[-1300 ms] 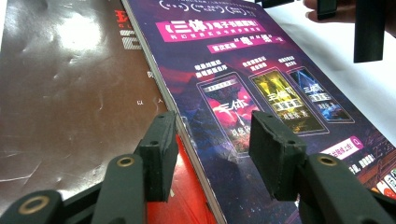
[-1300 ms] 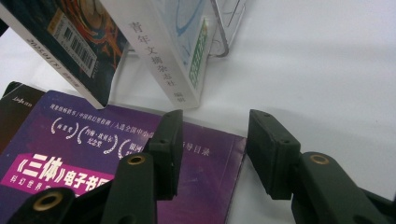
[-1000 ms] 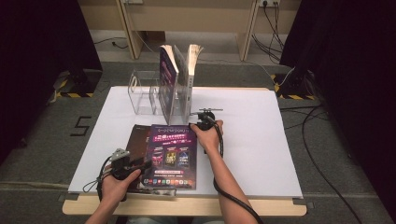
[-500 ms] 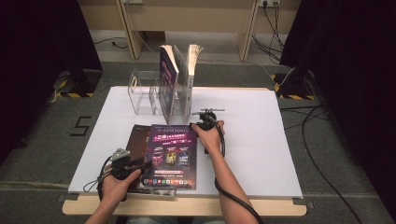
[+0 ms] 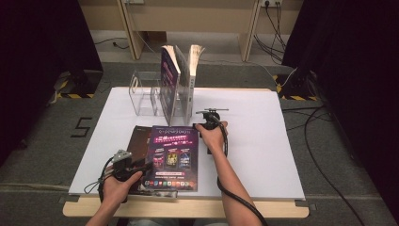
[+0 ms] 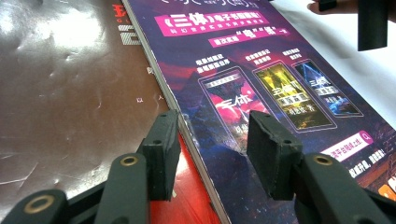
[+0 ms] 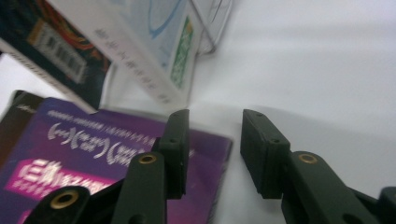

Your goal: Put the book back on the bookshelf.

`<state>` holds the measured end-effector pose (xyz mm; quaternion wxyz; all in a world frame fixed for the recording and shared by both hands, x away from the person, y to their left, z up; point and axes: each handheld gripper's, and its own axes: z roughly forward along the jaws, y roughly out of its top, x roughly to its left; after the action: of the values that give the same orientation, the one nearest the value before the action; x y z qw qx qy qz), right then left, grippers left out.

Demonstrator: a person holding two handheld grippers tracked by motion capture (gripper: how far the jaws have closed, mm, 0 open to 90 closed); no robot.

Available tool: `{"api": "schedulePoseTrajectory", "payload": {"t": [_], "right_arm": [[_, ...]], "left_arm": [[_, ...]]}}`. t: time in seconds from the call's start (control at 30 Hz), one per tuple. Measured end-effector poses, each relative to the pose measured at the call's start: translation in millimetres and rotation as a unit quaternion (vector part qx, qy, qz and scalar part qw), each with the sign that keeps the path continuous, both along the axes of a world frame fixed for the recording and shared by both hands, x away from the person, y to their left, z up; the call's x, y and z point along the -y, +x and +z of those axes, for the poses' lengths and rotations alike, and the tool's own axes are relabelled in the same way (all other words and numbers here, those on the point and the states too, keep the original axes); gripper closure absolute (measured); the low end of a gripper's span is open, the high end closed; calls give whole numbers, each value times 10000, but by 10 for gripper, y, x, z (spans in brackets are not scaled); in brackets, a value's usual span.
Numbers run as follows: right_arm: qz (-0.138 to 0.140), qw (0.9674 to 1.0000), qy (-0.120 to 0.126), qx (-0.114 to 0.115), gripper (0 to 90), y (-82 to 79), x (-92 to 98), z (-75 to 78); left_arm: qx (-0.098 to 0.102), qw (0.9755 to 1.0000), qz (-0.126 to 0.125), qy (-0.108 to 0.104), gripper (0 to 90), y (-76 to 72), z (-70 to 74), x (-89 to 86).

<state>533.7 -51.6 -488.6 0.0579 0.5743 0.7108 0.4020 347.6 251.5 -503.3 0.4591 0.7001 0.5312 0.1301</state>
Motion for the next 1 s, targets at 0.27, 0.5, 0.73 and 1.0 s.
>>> {"api": "schedulePoseTrajectory", "payload": {"t": [0.27,0.5,0.73,1.0], "right_arm": [[119,9999,-71,90,581,39,-58,-4],[222,9992,-294,166,628,24,-92,-1],[290,9987,-410,10,737,49,-69,30],[300,9991,-305,-68,779,12,-36,34]], "left_arm": [[1,10000,-12,9,532,1,1,0],[-1,10000,-9,10,531,4,0,3],[3,10000,-30,26,536,12,-1,5],[-34,9999,-15,117,566,9,12,-17]]}}
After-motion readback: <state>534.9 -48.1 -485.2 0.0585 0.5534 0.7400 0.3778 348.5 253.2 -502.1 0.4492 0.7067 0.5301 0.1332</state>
